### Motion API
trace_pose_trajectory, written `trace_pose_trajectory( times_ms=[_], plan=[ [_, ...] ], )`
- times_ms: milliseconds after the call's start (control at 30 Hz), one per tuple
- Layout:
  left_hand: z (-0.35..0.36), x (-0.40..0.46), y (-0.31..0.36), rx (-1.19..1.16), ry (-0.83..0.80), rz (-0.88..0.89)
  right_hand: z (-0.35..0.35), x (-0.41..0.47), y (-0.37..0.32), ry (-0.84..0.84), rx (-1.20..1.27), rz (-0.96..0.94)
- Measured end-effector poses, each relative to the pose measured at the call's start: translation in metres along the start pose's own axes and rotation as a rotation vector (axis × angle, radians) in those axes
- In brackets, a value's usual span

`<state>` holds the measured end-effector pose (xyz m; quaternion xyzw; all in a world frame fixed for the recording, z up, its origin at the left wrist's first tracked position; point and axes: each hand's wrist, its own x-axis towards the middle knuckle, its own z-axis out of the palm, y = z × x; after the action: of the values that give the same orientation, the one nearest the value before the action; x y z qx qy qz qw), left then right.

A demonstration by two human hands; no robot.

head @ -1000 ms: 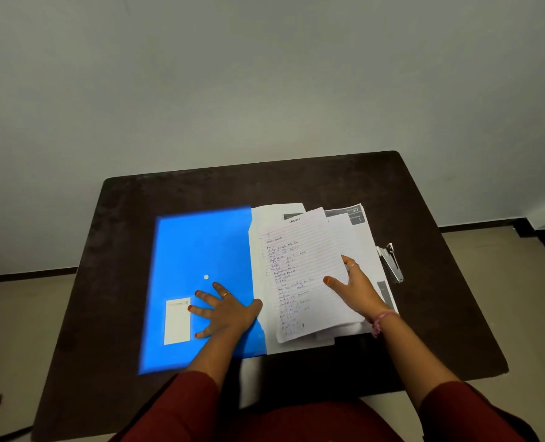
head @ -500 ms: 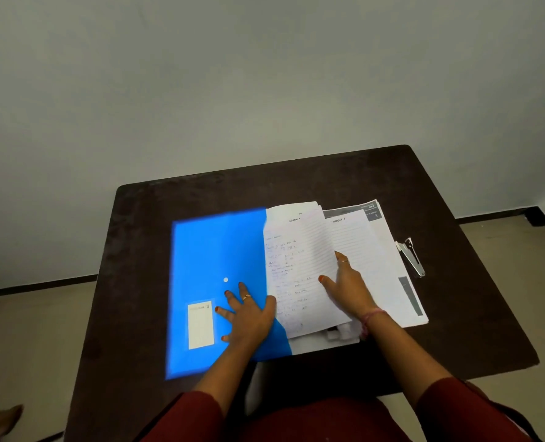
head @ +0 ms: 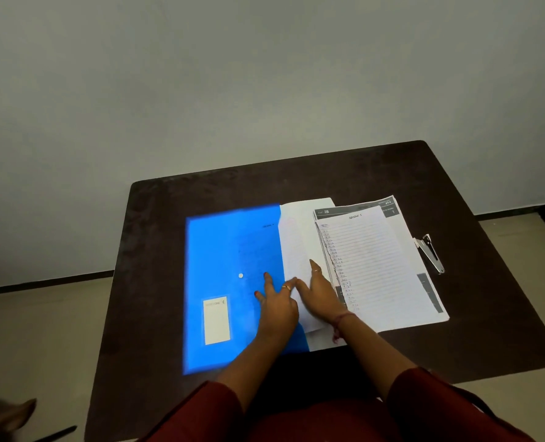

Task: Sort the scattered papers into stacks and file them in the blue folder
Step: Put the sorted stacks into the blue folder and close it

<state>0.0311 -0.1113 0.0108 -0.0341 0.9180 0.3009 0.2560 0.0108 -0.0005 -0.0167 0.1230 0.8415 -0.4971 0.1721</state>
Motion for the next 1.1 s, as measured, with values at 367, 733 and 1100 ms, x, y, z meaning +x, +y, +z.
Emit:
trace_pose_trajectory(
  times_ms=[367,733,1100],
  plan=[
    [0.004,-0.004,0.010,0.132,-0.114,-0.052,0.005,-0.003,0.009,0.242,0.138,0.088],
    [-0.003,-0.009,0.007,0.055,-0.133,0.006,0.028,0.024,-0.007,-0.005,0.361,0.190],
    [-0.004,-0.007,0.002,0.003,-0.116,0.034,0.033,0.023,-0.018,-0.058,0.140,0.035]
  ],
)
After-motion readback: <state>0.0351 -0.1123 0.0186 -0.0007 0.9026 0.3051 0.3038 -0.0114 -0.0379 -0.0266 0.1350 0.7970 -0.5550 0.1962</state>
